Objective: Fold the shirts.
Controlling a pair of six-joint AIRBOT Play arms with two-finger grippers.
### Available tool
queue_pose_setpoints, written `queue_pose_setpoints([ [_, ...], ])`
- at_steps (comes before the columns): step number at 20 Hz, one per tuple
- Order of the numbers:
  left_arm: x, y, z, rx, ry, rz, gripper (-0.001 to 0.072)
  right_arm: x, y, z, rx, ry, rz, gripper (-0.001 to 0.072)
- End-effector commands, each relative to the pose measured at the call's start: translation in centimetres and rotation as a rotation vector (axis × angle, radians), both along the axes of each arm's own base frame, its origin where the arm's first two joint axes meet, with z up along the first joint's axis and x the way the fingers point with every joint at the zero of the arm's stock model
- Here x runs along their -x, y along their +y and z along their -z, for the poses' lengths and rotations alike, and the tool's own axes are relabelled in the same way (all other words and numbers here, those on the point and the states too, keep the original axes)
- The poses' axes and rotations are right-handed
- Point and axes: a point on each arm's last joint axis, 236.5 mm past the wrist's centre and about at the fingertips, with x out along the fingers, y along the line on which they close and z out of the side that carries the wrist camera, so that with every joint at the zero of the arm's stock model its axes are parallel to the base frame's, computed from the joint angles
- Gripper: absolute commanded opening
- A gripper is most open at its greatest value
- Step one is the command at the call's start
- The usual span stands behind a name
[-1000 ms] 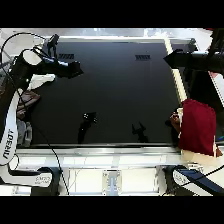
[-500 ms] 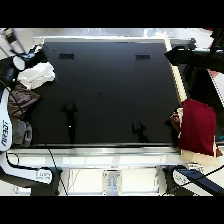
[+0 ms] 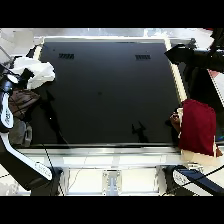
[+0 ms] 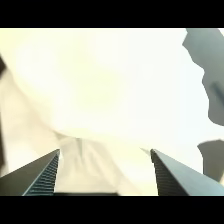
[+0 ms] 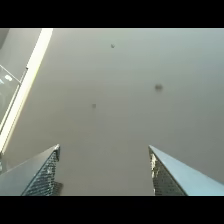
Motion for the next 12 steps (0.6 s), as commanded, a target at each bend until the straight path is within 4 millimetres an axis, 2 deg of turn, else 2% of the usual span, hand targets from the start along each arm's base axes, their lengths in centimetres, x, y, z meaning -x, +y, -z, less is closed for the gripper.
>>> queue_pose_setpoints([
  [1,-1.9,-0.7,2.8,0.208,-0.064,-0.056,0.0653,0.0,0.1,0.0,-0.03,0.014,0.015,0.0629],
  [3,-2.9,0.0,3.0,0.249,-0.117,-0.109,0.0651,0.1,0.4,-0.2,-0.048,0.014,0.007,0.0629],
  [6,-4.7,0.4,2.4,0.286,-0.174,-0.122,0.0611,0.2,1.0,-0.5,-0.078,0.013,-0.006,0.0628],
  [7,-5.3,0.3,2.0,0.276,-0.185,-0.108,0.0498,0.2,1.1,-0.6,-0.082,0.013,-0.007,0.0628],
  [9,-6.0,-0.5,0.9,0.245,-0.188,-0.05,0.0023,0.3,1.3,-0.7,-0.094,0.012,-0.012,0.0628],
  [12,-6.2,-3.4,-2.7,0.223,-0.179,0.103,0.001,0.2,1.4,-0.8,-0.1,0.009,-0.013,0.0628],
])
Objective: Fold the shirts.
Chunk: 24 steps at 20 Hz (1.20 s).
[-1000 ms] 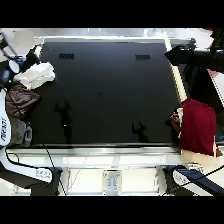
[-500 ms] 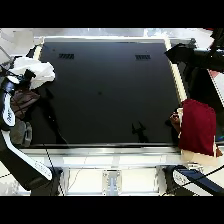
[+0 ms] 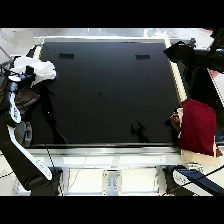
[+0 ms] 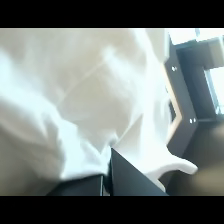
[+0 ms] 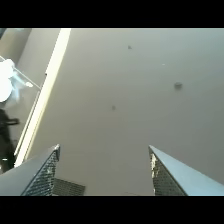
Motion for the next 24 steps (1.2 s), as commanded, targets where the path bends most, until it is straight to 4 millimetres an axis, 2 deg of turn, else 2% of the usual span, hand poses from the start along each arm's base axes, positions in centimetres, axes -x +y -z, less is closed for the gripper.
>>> queue_pose_setpoints([
  [1,-0.1,-4.0,-4.4,-0.006,-0.021,0.186,0.0011,0.0,0.2,-0.2,-0.013,-0.002,-0.004,0.0628],
  [3,1.2,-9.5,-9.3,0.017,-0.068,0.398,0.0011,-0.1,0.1,-0.2,-0.006,-0.008,-0.002,0.0628],
  [4,2.3,-13.1,-12.3,0.015,-0.11,0.535,0.001,-0.2,0.0,-0.2,0.0,-0.011,0.003,0.0628],
  [6,5.9,-20.5,-17.3,0.015,-0.163,0.802,0.001,-0.5,-0.4,-0.4,0.01,-0.028,0.019,0.0628],
  [8,10.2,-27.5,-20.4,0.013,-0.151,1.025,0.0009,-0.8,-0.9,-0.5,0.03,-0.045,0.032,0.0628],
  [10,15.0,-34.0,-21.6,-0.016,-0.103,1.244,0.0009,-0.9,-1.3,-0.3,0.051,-0.043,0.039,0.0629],
  [12,19.1,-38.8,-20.2,-0.099,0.012,1.413,0.0009,-0.8,-1.3,-0.2,0.056,-0.041,0.04,0.0628],
  [14,22.7,-42.2,-16.4,-0.177,0.231,1.517,0.0009,-0.6,-1.4,0.2,0.068,-0.023,0.034,0.0628],
  [16,25.9,-44.3,-12.5,-0.294,0.416,1.6,0.0009,0.2,-1.3,1.9,0.096,0.042,0.007,0.0628],
  [19,30.8,-46.5,-7.3,-0.436,0.632,1.724,0.001,2.0,-1.0,5.5,0.144,0.196,-0.054,0.0629],
  [22,34.4,-48.5,-4.5,-0.444,0.745,1.786,0.0021,2.7,-0.8,8.2,0.17,0.288,-0.107,0.0629],
  [23,34.8,-48.9,-4.3,-0.456,0.748,1.796,0.0097,2.4,-0.8,8.8,0.173,0.3,-0.112,0.0629],
  [24,34.7,-48.9,-4.5,-0.468,0.742,1.792,0.0299,2.2,-0.8,9.4,0.177,0.309,-0.121,0.0628],
])
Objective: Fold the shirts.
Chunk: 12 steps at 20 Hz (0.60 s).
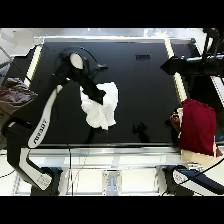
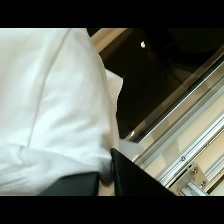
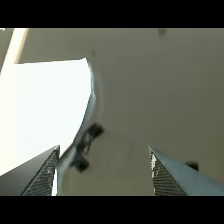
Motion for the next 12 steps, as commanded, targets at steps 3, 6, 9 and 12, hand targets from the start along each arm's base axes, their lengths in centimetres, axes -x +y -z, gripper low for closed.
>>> queue_pose_setpoints([
  [3,0.7,1.8,-1.5,-0.079,-0.037,-0.051,0.042,-0.1,0.5,3.8,0.021,0.111,-0.054,0.0629],
  [6,-1.7,6.4,-5.7,-0.055,-0.134,-0.205,0.042,-0.2,2.1,5.6,0.017,0.153,-0.098,0.0629],
  [9,-2.0,11.0,-5.5,-0.091,-0.145,-0.386,0.0418,0.0,5.4,8.0,0.035,0.193,-0.192,0.0629],
  [12,2.8,11.4,0.8,-0.079,-0.02,-0.518,0.0416,-0.3,8.0,10.9,0.092,0.211,-0.265,0.0629],
])
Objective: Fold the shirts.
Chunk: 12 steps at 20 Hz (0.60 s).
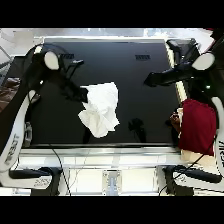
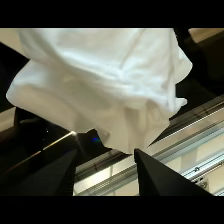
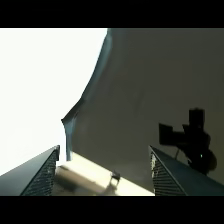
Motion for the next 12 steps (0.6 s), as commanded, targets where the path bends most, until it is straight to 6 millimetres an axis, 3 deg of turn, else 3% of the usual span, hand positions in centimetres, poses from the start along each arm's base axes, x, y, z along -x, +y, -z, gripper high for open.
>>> queue_pose_setpoints([
  [1,4.3,0.4,5.9,0.069,0.065,-0.187,0.0415,-0.2,2.5,3.2,0.054,0.026,-0.077,0.0628],
  [2,5.4,-0.5,7.8,0.127,0.054,-0.253,0.0414,-0.2,2.8,3.9,0.057,0.043,-0.085,0.0629],
  [4,4.6,-1.3,9.4,0.263,-0.063,-0.453,0.0414,-0.1,2.8,4.4,0.054,0.059,-0.086,0.0628],
  [6,2.9,0.5,10.1,0.309,-0.225,-0.616,0.0415,-0.1,2.8,4.4,0.054,0.061,-0.086,0.0629],
  [9,-1.8,4.6,8.1,0.307,-0.508,-0.744,0.0415,-0.1,2.8,4.4,0.054,0.062,-0.087,0.0628],
  [10,-3.2,5.4,7.2,0.28,-0.609,-0.707,0.0415,-0.1,2.8,4.4,0.054,0.061,-0.086,0.0629],
  [12,-3.3,5.9,8.0,0.247,-0.577,-0.67,0.042,-0.1,2.8,4.4,0.053,0.063,-0.084,0.0629],
])
